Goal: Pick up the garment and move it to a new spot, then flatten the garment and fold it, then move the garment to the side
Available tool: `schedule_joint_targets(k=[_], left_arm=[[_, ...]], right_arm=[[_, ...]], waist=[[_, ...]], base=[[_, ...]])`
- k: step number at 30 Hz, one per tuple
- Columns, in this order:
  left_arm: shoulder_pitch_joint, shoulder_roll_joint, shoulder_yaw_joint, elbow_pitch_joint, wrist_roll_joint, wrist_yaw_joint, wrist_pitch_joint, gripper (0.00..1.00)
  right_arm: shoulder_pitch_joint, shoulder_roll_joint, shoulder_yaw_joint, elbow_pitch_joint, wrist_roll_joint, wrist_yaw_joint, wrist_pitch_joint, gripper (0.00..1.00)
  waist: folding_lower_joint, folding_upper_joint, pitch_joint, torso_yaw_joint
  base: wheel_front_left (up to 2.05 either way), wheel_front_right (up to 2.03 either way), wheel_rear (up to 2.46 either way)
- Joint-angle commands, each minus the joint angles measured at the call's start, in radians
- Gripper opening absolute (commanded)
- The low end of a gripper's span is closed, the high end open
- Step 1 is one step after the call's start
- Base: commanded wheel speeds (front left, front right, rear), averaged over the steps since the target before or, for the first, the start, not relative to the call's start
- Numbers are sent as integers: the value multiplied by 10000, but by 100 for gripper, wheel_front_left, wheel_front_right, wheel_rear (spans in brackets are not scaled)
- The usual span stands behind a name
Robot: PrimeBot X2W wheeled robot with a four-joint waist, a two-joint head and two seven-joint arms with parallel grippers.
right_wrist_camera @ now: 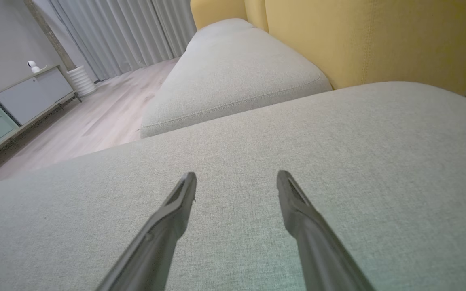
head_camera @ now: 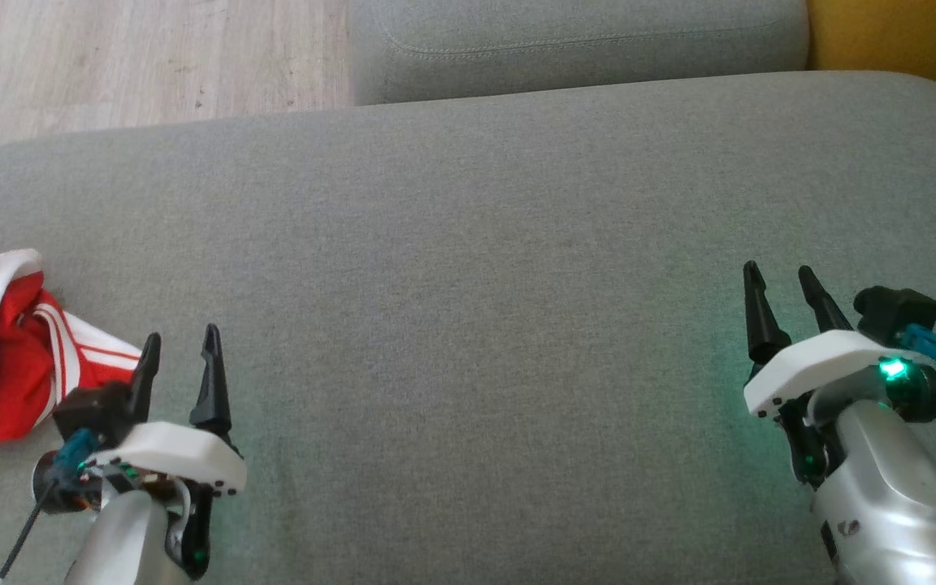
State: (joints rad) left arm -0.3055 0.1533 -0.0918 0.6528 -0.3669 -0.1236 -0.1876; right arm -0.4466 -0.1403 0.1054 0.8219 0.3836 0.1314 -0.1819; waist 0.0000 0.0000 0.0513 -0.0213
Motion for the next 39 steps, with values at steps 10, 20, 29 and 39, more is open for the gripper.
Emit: schedule_joint_targets(k=[10,20,29,39], left_arm=[[-549,204,465,75,1520,99,-430,100],[-510,37,878,268,2495,274,-697,100],[-305,-201,1392,378,2554,322,-741,100],[-175,-343,1631,496,2648,249,-741,100]], right_arm=[[-823,-17,-85,324,-1892,-7,-489,100],[-851,214,-790,588,-3135,-7,-755,100],[-647,474,-1295,429,-3337,-7,-799,100],[-480,565,-1062,344,-3307,-7,-799,100]], waist=[[0,0,-29,-23],[0,0,-116,-64],[0,0,-195,-91],[0,0,-285,476]], base=[[0,0,0],[0,0,0],[0,0,0],[0,0,0]])
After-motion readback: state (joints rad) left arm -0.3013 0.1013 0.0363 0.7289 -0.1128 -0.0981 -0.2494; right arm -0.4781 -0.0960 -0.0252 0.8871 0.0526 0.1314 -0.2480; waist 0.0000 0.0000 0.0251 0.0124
